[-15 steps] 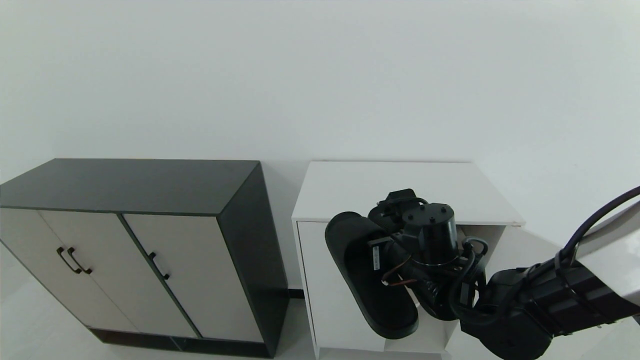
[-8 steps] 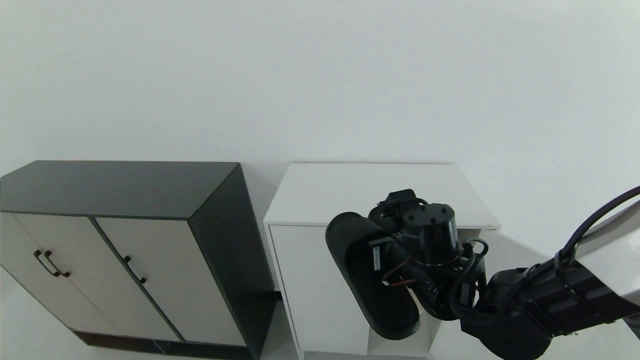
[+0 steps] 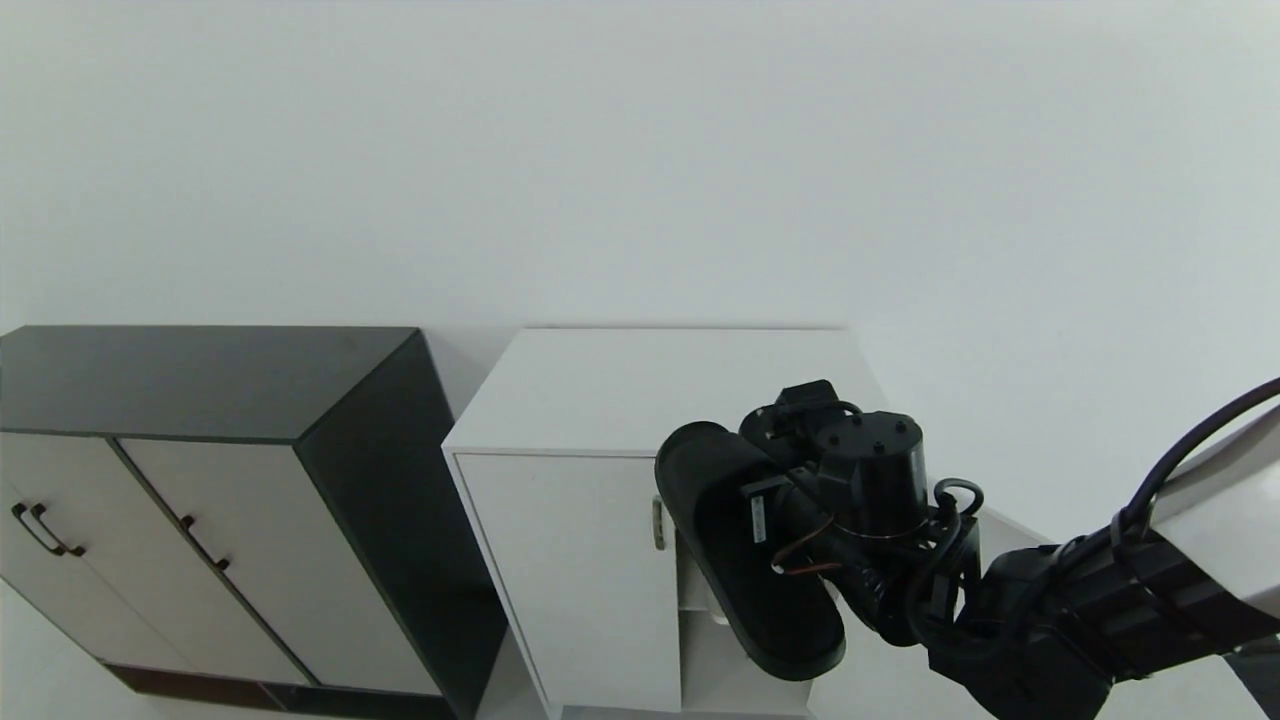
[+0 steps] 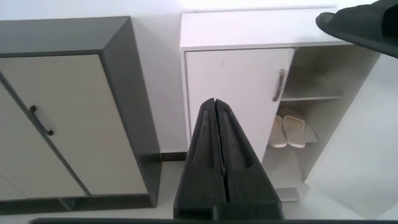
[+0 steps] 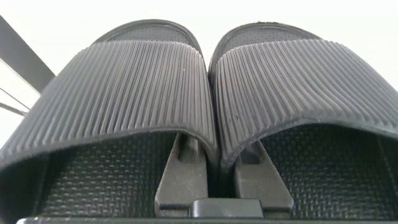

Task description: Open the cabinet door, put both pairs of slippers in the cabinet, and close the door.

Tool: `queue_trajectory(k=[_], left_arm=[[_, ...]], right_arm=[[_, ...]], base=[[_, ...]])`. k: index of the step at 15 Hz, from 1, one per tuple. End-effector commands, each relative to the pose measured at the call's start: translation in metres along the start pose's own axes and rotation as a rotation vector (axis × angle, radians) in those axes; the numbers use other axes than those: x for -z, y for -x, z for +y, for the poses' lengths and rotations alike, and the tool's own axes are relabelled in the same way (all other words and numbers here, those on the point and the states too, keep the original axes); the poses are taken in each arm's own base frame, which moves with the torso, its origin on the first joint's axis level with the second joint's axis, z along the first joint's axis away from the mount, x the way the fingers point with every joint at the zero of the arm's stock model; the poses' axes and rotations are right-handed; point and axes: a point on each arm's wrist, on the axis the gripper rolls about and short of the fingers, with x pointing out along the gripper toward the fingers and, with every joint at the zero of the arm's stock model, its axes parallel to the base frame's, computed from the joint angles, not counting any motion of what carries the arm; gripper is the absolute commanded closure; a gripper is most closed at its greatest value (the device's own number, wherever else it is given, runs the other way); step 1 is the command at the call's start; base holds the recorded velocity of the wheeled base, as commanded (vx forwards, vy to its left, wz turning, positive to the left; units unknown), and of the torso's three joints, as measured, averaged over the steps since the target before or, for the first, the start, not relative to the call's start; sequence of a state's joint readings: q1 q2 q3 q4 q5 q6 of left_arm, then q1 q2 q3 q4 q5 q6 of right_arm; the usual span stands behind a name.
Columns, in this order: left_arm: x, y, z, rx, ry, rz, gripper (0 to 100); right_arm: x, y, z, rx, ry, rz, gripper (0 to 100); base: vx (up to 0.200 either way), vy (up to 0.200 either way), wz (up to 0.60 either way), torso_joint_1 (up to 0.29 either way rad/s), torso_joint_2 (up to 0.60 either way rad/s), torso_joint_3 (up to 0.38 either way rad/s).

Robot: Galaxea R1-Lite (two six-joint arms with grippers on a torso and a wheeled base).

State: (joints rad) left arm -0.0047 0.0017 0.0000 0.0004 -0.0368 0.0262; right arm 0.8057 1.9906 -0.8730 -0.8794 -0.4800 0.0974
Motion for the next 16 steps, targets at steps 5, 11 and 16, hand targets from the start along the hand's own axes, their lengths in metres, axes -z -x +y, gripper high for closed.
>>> queue_trajectory(k=[5,11,16], left_arm=[[0.000,0.000,0.000,0.000,0.000,-0.001,100],[0.000,0.000,0.000,0.000,0.000,-0.001,100],[0.000,0.000,0.000,0.000,0.002,-0.001,100]], right_arm=[[0.002,0.000,0.000,0.001,0.006,0.008,100],[0.005,0.005,-0.004,-0.002,0.027,0.022,100],[0.003,0.013,-0.007,-0.005,0.030,0.020,100]], base=[[0.000,0.000,0.00,0.000,0.00,0.000],[0.000,0.000,0.00,0.000,0.00,0.000],[0.000,0.000,0.00,0.000,0.00,0.000]])
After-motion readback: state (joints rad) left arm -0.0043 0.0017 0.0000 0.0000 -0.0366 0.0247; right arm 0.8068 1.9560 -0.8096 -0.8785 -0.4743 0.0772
